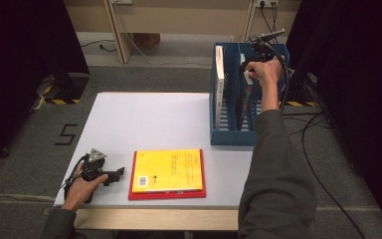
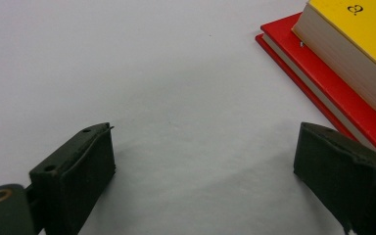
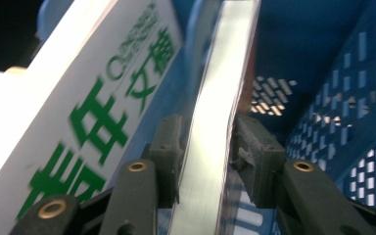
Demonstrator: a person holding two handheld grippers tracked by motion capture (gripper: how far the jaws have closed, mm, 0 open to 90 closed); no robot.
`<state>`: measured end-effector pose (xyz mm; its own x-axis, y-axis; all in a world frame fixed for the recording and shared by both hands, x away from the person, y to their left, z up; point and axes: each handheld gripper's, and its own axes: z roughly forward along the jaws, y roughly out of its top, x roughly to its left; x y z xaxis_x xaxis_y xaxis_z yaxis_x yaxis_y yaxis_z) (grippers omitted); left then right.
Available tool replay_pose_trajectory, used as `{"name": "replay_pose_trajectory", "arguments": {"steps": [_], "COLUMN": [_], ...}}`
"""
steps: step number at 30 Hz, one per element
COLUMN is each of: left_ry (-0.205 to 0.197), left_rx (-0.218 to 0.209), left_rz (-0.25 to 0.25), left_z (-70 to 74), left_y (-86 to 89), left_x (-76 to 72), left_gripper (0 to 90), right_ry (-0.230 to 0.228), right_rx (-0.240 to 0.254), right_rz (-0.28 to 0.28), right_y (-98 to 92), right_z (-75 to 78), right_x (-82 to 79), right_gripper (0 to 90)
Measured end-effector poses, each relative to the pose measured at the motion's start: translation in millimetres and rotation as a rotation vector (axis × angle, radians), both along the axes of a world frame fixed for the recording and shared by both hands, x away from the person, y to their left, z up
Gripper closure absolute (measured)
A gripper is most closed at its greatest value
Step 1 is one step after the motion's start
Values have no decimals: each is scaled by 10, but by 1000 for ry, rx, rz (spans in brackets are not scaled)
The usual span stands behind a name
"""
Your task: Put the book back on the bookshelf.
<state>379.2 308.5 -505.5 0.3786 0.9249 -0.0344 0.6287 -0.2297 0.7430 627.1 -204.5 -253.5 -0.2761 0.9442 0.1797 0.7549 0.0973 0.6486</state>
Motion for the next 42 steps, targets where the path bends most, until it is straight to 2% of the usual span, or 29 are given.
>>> {"name": "replay_pose_trajectory", "arguments": {"steps": [9, 12, 17, 19, 22, 24, 27, 28, 31, 36, 42], "left_ry": [-1, 1, 0, 0, 0, 0, 0, 0, 0, 0, 0], "left_rx": [1, 2, 1, 3, 3, 2, 3, 4, 5, 4, 4], "left_rz": [0, -1, 0, -1, -1, -1, -1, -1, -1, -1, -1], "left_z": [0, 0, -1, 0, 0, 0, 0, 0, 0, 0, 0], "left_y": [-1, 0, -2, 0, -1, 0, -1, -2, -2, -2, -1], "left_x": [0, 0, 1, -1, -1, 0, -1, -1, -1, -1, -1], "left_gripper": [72, 72, 71, 72, 71, 71, 71, 71, 71, 71, 71], "right_ry": [-16, -23, -26, -31, -28, -29, -30, -43, -47, -56, -55], "right_rx": [1, 35, 35, 20, 7, -8, -19, -25, -17, -61, -84], "right_rz": [47, 70, 91, 123, 136, 144, 158, 159, 158, 167, 150], "right_y": [-17, -83, -119, -108, -105, -126, -137, -145, -138, -30, -3], "right_z": [-34, -61, -79, -107, -173, -238, -281, -300, -320, -316, -304], "right_x": [-156, -274, -382, -462, -541, -597, -623, -626, -605, -549, -471], "right_gripper": [545, 520, 508, 497, 487, 519, 556, 615, 617, 624, 634]}}
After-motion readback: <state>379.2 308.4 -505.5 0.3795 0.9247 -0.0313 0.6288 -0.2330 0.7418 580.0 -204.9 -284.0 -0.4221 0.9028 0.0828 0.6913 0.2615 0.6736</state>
